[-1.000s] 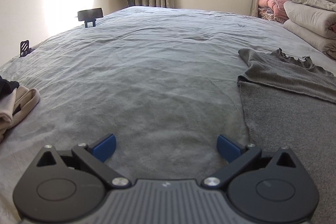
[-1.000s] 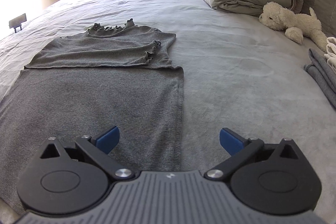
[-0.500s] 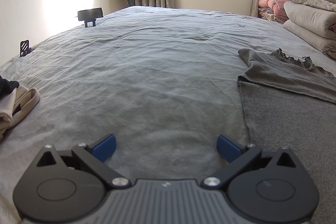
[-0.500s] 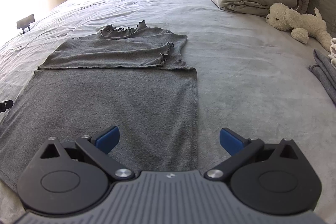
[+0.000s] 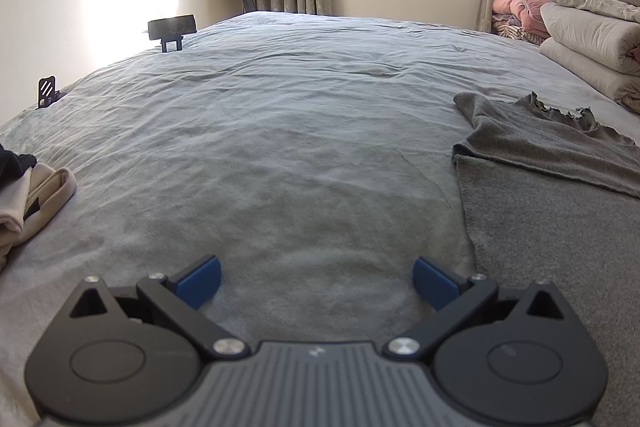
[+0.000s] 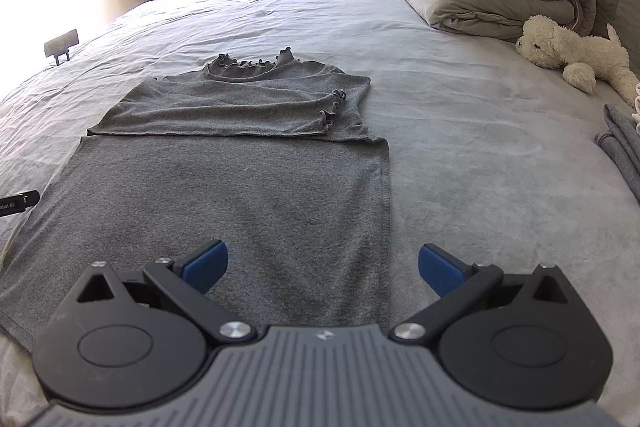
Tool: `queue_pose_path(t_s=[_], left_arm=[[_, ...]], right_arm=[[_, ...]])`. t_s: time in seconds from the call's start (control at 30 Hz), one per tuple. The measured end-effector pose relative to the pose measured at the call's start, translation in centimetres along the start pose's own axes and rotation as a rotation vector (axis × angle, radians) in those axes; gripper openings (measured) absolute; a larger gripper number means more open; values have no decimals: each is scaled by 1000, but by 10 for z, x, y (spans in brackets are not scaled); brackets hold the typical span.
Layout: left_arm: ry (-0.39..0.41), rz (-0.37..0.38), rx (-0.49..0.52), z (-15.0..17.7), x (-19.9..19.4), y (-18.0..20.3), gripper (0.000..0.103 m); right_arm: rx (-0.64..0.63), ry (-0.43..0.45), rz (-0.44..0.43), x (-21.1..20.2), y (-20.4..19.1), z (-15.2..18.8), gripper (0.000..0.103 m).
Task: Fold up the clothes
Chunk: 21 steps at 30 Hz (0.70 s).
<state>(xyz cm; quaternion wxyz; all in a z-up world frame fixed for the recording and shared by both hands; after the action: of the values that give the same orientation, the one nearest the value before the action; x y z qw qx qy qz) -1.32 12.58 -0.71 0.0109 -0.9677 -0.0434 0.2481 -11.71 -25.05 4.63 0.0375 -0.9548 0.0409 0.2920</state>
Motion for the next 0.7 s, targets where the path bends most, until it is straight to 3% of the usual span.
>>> queue_pose_path(t_s=[0.7], left_arm=[[2,0,0,1,0,0,103]], right_arm=[[-5,20,0,-6,0,-1,103]])
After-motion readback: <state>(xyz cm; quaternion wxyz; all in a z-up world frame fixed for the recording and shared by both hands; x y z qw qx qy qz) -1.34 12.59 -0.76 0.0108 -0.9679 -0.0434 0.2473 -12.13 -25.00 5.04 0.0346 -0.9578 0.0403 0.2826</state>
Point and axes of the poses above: each gripper's, at about its wrist camera, not at the fingertips, and x roughly the way its jaws point, y to its right, z to its underside, the point moved 1 cm from there along x, roughly the way its jaws point, and after that the axes turned 8 degrees about y, right-handed, at the moved point
